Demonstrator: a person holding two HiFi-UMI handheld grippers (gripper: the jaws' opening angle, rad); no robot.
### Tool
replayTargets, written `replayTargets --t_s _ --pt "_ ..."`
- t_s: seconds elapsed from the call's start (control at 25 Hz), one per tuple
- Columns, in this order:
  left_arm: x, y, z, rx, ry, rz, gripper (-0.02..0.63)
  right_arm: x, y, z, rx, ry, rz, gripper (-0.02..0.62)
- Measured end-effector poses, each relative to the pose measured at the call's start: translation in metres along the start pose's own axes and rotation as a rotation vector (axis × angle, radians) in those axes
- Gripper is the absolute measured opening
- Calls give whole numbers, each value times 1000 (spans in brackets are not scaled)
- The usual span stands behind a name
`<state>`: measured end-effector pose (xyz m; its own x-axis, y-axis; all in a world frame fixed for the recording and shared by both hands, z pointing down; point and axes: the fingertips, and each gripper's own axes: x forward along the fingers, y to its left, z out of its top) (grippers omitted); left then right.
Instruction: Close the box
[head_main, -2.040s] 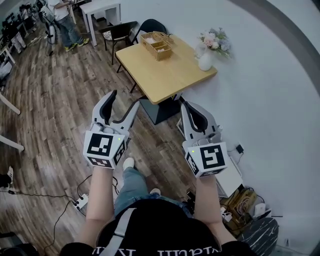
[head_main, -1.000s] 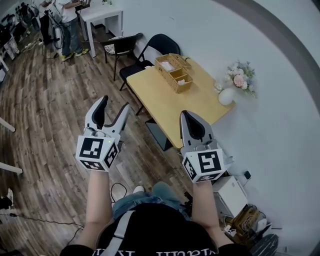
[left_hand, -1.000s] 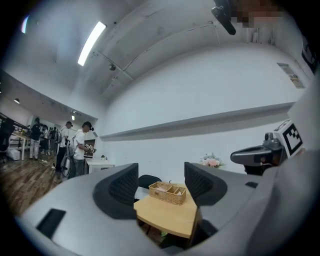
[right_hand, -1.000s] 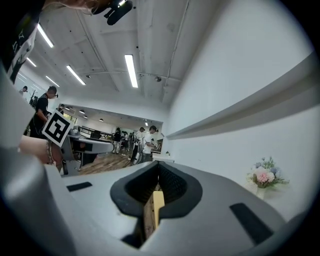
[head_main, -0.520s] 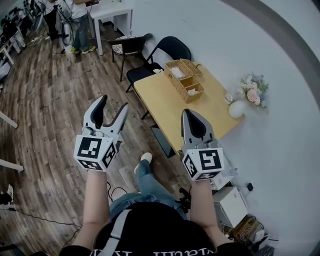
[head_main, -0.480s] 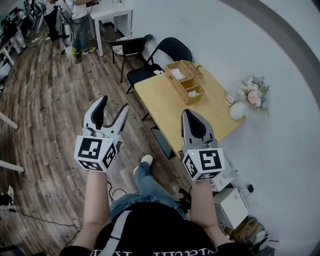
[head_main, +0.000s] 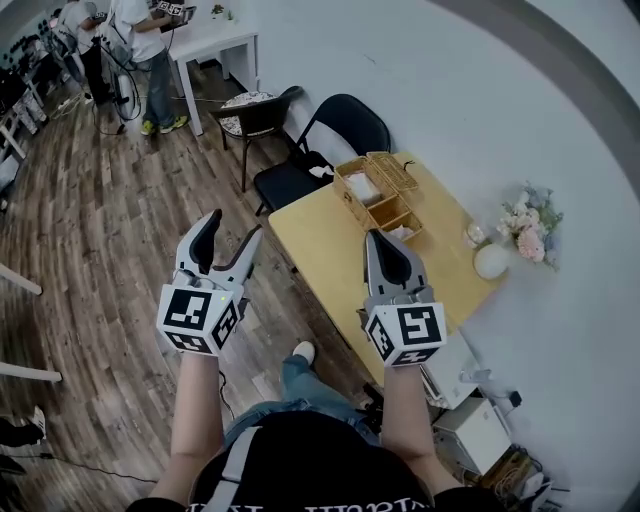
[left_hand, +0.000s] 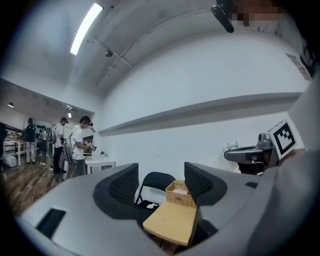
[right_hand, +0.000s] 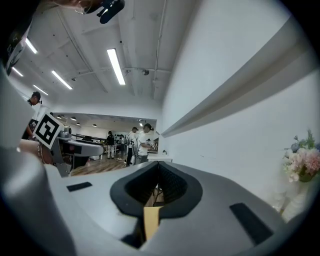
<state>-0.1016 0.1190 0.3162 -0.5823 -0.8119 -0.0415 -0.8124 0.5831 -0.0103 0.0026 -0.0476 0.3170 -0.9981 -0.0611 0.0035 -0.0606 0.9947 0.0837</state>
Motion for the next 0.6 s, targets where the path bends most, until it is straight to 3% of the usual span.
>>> replayTargets --t_s 0.24,0.6 --pt "93 16 -9 -10 30 -77 276 55 -55 -16 27 30 -74 15" --pt "191 -17 -20 -23 81 -256 276 67 -134 -29 52 73 -234 15"
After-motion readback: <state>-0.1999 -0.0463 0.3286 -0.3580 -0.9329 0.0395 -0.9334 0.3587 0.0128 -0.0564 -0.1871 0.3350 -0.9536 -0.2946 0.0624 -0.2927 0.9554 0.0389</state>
